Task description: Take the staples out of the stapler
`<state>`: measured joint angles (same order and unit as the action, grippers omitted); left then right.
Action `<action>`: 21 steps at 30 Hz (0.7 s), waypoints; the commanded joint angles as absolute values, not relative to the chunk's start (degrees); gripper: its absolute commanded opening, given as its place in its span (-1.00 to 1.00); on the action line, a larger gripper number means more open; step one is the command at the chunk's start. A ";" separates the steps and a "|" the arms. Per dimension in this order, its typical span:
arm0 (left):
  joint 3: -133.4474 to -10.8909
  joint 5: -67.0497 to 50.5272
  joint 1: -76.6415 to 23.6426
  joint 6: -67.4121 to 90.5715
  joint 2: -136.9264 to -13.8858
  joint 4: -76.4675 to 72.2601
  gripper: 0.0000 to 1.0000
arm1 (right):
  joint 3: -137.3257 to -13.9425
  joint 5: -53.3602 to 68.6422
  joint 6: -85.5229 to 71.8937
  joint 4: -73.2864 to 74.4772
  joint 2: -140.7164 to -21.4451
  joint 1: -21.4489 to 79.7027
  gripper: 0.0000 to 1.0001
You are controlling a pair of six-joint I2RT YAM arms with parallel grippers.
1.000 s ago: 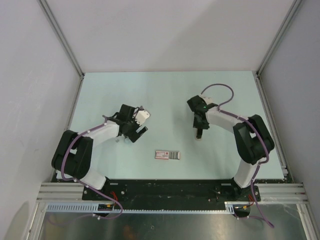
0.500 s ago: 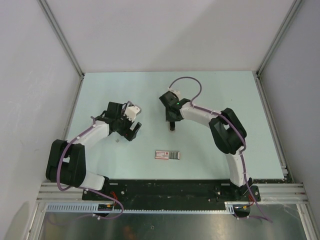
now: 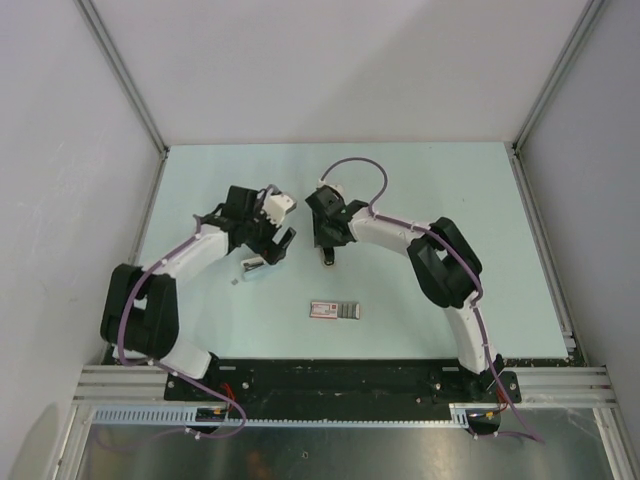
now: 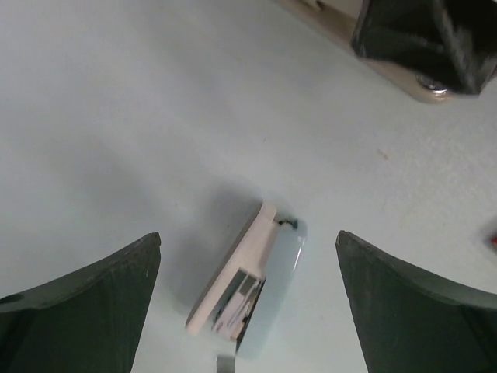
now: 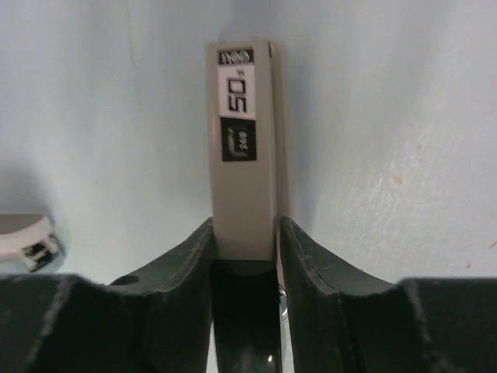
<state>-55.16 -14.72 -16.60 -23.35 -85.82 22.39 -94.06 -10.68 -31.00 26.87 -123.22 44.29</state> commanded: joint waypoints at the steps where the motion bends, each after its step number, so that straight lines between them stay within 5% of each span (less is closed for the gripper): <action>1: -58.24 -14.10 -18.96 -24.56 -90.88 22.02 0.99 | -91.34 -8.60 -30.90 27.69 -122.08 44.45 -0.14; 8: -56.33 -13.13 -19.58 -25.84 -92.64 21.28 0.99 | -88.53 -8.21 -30.50 27.38 -119.48 44.94 -0.04; 14: -58.17 -5.41 -19.62 -23.67 -95.94 19.84 0.97 | -87.43 -10.32 -30.16 27.60 -117.60 45.90 -0.14; 21: -58.00 1.35 -19.25 -20.32 -97.96 19.84 0.65 | -88.62 -14.78 -27.86 30.18 -116.20 47.87 -0.21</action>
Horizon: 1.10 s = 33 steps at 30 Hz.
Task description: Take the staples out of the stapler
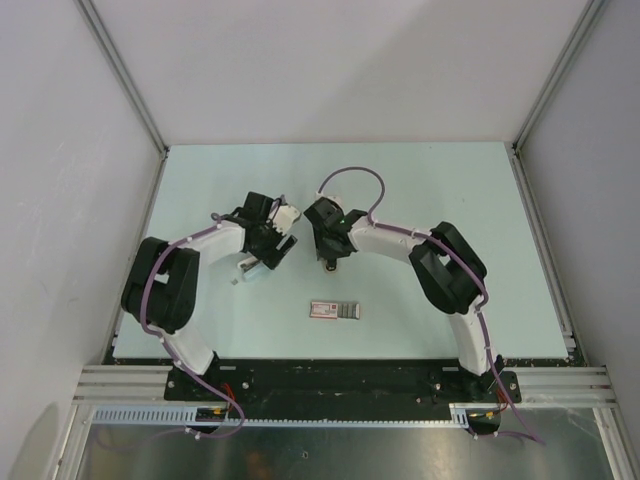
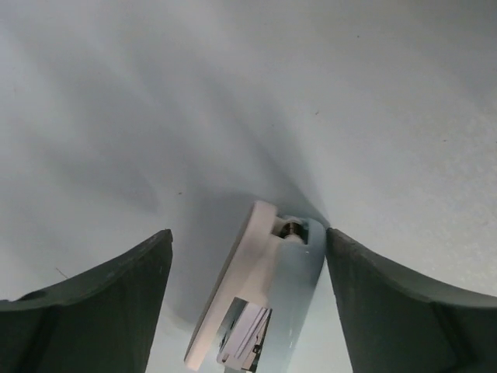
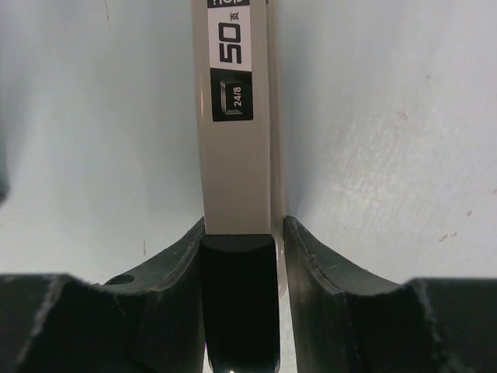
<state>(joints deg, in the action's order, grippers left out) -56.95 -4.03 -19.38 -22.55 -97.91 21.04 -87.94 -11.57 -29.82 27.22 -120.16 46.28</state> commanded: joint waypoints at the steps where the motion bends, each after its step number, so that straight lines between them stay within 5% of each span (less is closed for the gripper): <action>1: -57.61 1.69 -19.16 -19.96 -97.80 19.85 0.61 | -88.83 -15.39 -27.60 30.69 -116.07 48.19 -0.21; 12: -54.54 5.95 -16.39 -14.84 -92.60 22.42 0.54 | -90.92 -17.27 -25.79 33.48 -115.46 49.97 -0.10; 23: -53.46 4.51 -15.60 -13.89 -85.94 24.28 0.81 | -91.91 -17.40 -24.25 37.09 -114.90 50.29 0.08; 27: -55.09 3.54 -15.56 -13.43 -82.13 25.29 0.88 | -91.79 -18.33 -24.38 38.20 -114.03 50.54 -0.07; 33: -58.53 3.55 -15.68 -13.82 -77.93 27.45 0.99 | -92.82 -18.34 -24.36 38.49 -114.46 50.71 -0.55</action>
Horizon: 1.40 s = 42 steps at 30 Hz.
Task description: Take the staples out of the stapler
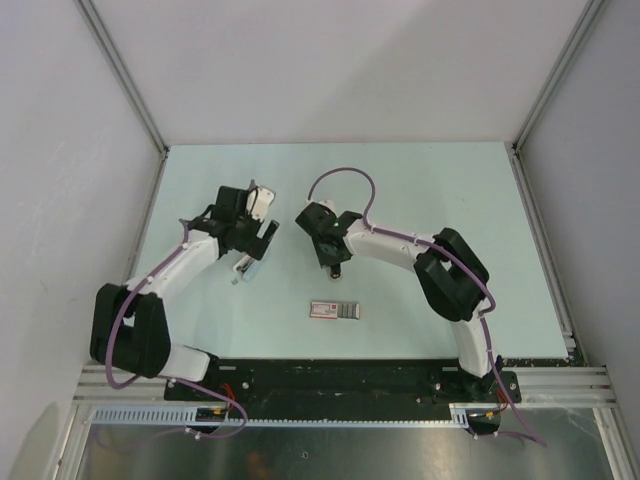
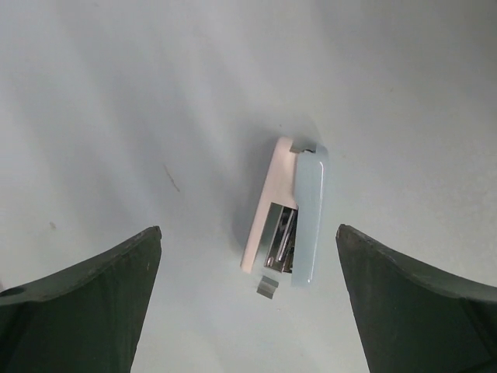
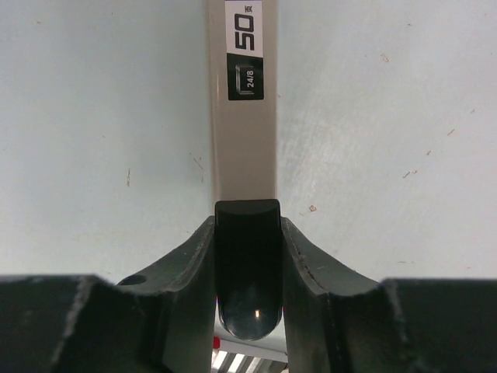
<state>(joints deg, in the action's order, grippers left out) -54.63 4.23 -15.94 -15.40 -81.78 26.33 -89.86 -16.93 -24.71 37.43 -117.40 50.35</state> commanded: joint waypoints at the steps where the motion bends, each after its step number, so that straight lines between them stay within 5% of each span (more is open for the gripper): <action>1: -58.88 3.44 -15.62 -13.90 -77.64 27.74 0.99 | -93.61 -18.22 -24.35 38.71 -114.88 50.71 -0.63; 8: -61.18 -6.27 -14.74 -12.41 -75.87 30.35 0.99 | -102.63 -16.44 -25.67 39.15 -117.29 50.83 -0.98; 14: -62.06 -19.28 -14.13 -9.96 -77.10 32.89 0.96 | -108.44 -15.07 -29.12 35.57 -117.32 50.96 -1.00; 19: -60.90 -27.35 -14.06 -9.61 -79.15 31.67 0.54 | -107.28 -15.12 -33.79 31.11 -116.18 50.74 -1.00; 32: -55.57 -36.74 -14.45 -14.23 -83.03 22.64 0.65 | -98.52 -13.73 -41.19 21.90 -111.31 51.19 -1.00; 42: -56.65 -39.85 -14.42 -15.65 -88.69 22.00 0.41 | -95.38 -11.65 -42.27 19.98 -108.31 50.80 -1.00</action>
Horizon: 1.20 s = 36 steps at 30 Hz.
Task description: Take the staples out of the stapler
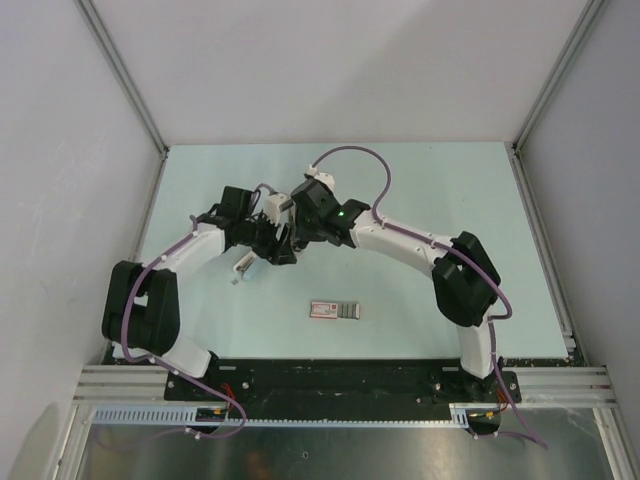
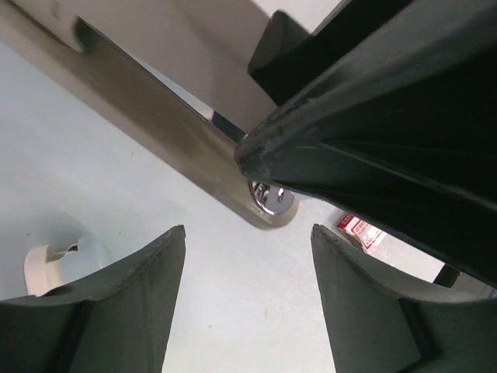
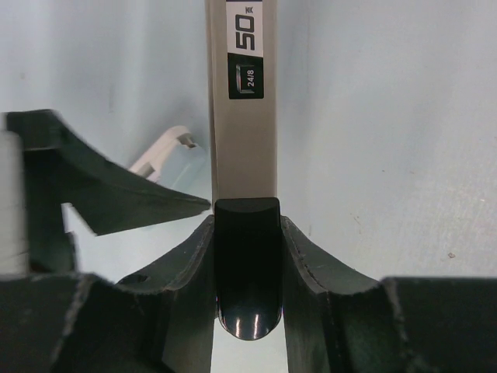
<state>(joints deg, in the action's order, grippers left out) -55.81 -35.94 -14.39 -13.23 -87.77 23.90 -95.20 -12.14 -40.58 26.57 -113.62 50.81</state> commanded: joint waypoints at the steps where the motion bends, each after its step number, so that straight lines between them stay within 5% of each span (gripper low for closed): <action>1: -56.76 -39.96 -14.42 -15.78 -88.82 21.85 0.42 | -95.02 -11.23 -42.49 19.70 -108.03 50.67 -1.00; 14: -57.85 -43.48 -13.18 -16.03 -90.03 18.68 0.44 | -90.57 -5.63 -46.13 15.66 -106.14 48.85 -1.00; 22: -58.46 -44.53 -13.19 -18.59 -91.69 18.19 -0.39 | -89.56 -3.81 -47.68 14.10 -105.40 48.02 -1.00; 36: -60.25 -38.57 -12.91 -20.50 -93.11 17.44 -0.97 | -85.41 -1.33 -46.64 13.91 -102.71 47.37 -1.00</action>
<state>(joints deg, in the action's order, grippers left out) -56.82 -40.01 -12.14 -16.08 -93.25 19.97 -86.59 -3.90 -47.09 19.05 -108.29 47.16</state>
